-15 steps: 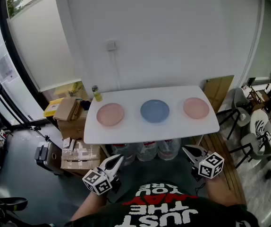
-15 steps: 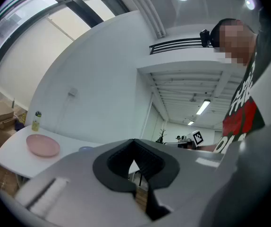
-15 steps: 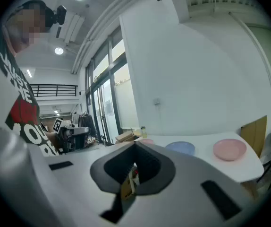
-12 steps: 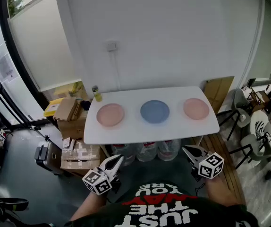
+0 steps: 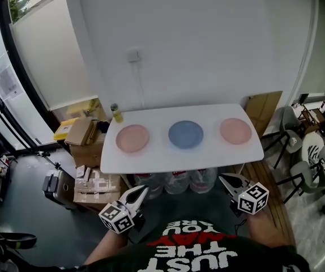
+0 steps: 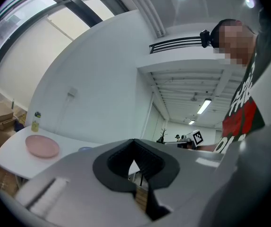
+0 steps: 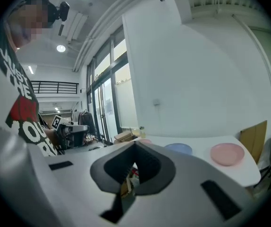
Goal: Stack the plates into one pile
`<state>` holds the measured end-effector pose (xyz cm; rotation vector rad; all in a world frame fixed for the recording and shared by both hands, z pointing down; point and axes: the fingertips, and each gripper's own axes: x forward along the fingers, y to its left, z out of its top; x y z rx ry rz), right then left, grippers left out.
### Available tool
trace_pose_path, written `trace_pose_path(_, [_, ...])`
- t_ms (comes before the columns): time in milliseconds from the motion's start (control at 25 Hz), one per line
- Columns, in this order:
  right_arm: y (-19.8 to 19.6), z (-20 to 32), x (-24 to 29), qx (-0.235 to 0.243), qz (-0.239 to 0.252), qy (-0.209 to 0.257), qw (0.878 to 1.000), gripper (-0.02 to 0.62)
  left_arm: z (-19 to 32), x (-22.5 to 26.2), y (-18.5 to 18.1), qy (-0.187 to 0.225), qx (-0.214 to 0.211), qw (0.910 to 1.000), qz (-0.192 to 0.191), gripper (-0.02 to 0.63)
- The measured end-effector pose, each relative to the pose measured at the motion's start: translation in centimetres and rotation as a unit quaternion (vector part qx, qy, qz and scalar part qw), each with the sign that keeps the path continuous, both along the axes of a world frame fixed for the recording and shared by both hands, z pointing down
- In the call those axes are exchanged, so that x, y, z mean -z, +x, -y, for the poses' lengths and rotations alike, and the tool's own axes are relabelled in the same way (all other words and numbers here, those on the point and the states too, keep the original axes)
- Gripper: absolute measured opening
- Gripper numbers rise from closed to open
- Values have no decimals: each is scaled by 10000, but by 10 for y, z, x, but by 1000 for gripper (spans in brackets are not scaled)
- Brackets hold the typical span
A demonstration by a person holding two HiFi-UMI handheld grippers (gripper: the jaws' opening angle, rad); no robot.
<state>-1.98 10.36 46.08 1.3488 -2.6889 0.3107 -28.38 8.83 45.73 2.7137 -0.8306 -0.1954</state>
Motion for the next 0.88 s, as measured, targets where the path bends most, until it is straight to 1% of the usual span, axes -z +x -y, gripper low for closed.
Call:
trace_pose_path(120, [7, 1, 2, 22, 55, -31, 10000, 5, -2, 1, 9, -35, 25, 10000, 21, 8])
trace_pose_path(240, [17, 2, 6, 96, 343, -85, 9993, 6, -3, 2, 20, -64, 65, 9999, 56, 8])
trace_pose_path(320, [24, 0, 9, 152, 445, -83, 9989, 6, -4, 2, 29, -82, 96, 9999, 73, 8])
trace_pose_path(680, [63, -9, -1, 655, -1, 1, 9979, 6, -13, -1, 97, -151, 205, 9997, 53, 8])
trace_pose_path(760, [65, -5, -6, 755, -57, -9, 9971, 6, -10, -5, 104, -206, 225, 9995, 78, 8])
trace_pose_path(880, [62, 14, -12, 817, -29, -63, 9966, 6, 7, -11, 98, -259, 276, 9991, 168, 8])
